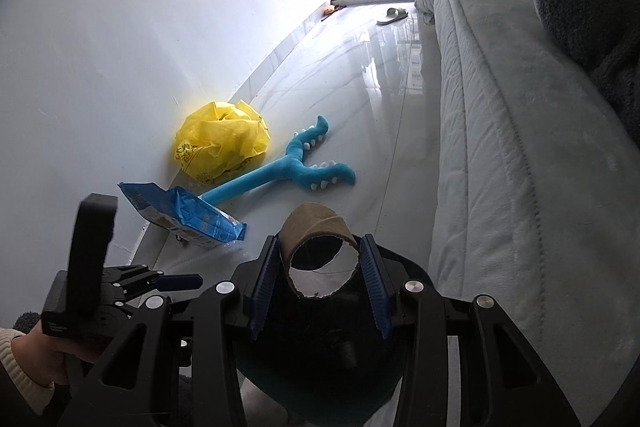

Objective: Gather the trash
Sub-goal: 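Open both grippers to drop the pack and tube into the bin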

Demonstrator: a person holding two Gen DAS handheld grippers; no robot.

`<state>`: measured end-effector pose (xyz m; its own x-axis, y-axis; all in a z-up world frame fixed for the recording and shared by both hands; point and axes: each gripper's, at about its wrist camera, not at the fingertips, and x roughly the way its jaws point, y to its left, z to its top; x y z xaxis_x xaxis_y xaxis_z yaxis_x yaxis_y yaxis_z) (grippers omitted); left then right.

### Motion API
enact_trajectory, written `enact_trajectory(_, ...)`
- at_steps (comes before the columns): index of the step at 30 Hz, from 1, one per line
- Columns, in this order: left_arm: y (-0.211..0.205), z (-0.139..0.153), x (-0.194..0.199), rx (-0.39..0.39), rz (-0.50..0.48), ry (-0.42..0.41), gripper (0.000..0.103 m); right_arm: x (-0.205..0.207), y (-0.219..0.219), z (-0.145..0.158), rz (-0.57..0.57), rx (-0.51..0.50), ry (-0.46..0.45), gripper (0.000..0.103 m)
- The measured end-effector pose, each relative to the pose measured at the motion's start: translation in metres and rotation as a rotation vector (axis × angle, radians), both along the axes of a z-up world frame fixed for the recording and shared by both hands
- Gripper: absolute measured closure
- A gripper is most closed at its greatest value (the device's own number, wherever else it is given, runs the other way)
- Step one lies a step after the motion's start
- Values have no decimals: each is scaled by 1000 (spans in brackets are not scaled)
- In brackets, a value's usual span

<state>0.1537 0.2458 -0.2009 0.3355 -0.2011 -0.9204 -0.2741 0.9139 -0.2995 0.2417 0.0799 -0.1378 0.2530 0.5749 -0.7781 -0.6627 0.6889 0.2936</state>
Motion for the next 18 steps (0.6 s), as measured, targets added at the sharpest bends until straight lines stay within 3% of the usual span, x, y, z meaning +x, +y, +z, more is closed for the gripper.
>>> enact_trajectory(8, 18, 24, -10, 6, 33, -82, 19, -6, 28, -34, 39, -68, 58, 60)
enact_trajectory(18, 23, 59, -17, 92, 30, -198, 31, -8, 40, -76, 52, -165, 129, 60)
